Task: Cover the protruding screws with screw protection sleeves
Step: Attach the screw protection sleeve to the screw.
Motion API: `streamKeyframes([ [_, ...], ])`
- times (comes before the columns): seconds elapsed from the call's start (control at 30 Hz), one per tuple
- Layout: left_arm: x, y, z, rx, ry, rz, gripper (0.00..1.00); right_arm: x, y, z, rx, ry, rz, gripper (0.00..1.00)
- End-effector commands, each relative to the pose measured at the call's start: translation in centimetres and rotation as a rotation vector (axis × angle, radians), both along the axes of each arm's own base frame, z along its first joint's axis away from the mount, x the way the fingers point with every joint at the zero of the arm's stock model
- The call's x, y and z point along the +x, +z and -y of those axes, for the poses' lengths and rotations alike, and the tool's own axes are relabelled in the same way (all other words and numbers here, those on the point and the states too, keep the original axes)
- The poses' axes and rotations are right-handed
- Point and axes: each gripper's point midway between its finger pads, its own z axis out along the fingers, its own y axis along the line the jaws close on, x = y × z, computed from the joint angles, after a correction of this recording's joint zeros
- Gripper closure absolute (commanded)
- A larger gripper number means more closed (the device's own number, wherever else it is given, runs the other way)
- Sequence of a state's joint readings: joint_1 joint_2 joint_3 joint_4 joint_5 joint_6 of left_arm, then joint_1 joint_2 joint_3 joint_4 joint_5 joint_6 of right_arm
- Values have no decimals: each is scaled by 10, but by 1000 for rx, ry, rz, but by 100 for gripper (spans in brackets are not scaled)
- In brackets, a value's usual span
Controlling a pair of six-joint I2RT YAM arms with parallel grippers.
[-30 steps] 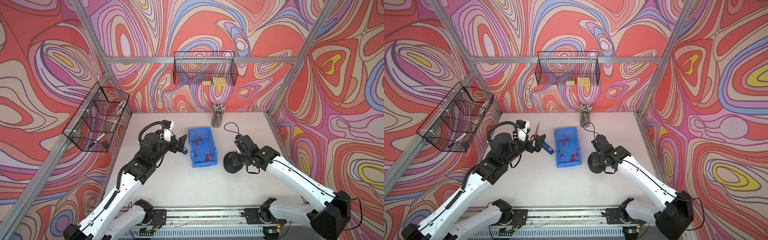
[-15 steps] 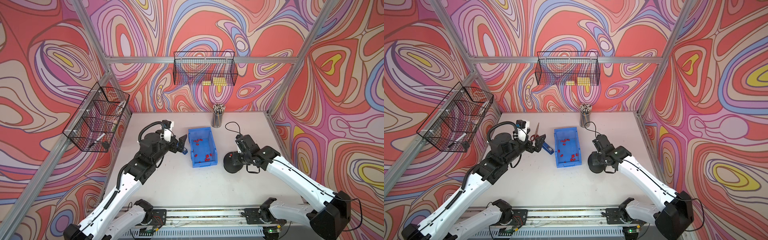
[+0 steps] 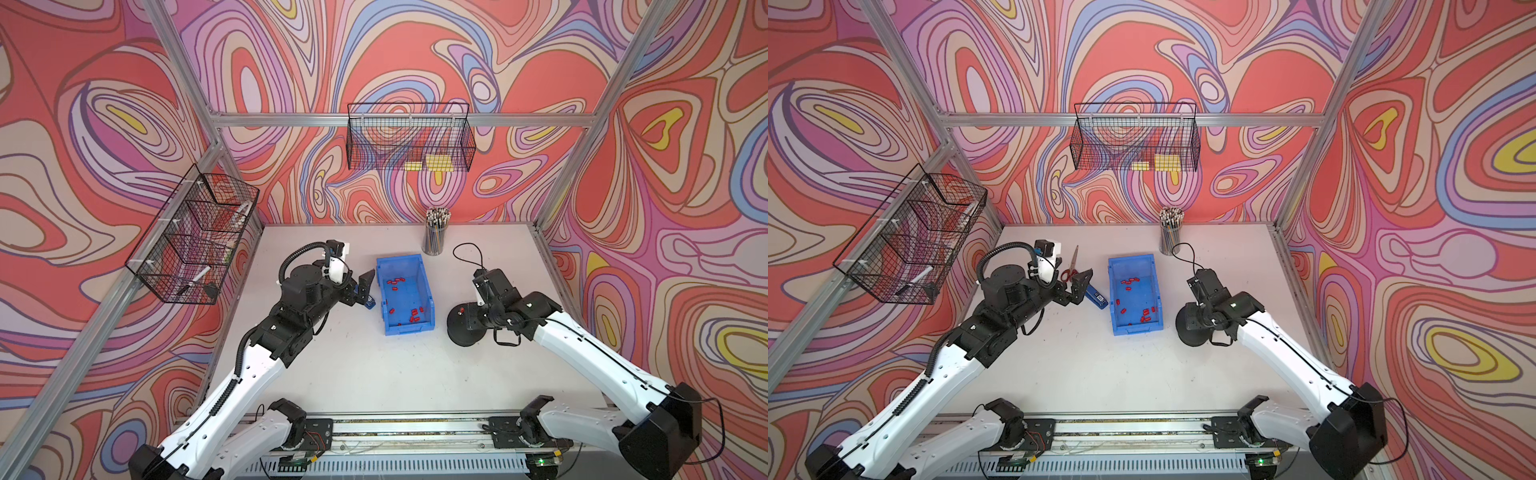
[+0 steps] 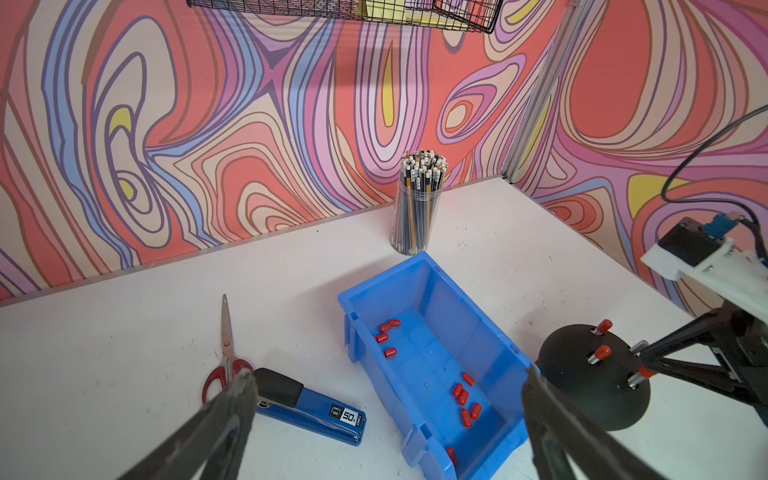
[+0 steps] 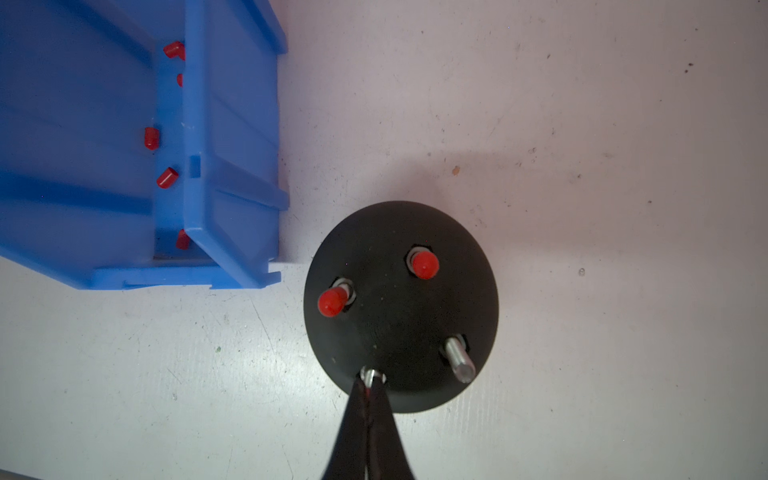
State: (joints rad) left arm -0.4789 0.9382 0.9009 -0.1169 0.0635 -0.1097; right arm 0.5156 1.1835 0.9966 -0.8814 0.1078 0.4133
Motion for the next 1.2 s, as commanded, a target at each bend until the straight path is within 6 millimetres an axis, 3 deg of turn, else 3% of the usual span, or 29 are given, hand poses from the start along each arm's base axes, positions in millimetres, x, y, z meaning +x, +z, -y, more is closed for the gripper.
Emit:
streamKeyframes([
  [0.0, -2, 12, 2, -23, -11, 11, 1, -12, -21, 13, -48, -27, -77, 100],
  [0.67, -3, 12, 0, -22, -6, 12, 1, -7, -18, 3, -5, 0, -57, 99],
  [1.17, -4, 13, 0, -26, -5, 13, 1, -3, -6, 5, -1, -14, -27, 85],
])
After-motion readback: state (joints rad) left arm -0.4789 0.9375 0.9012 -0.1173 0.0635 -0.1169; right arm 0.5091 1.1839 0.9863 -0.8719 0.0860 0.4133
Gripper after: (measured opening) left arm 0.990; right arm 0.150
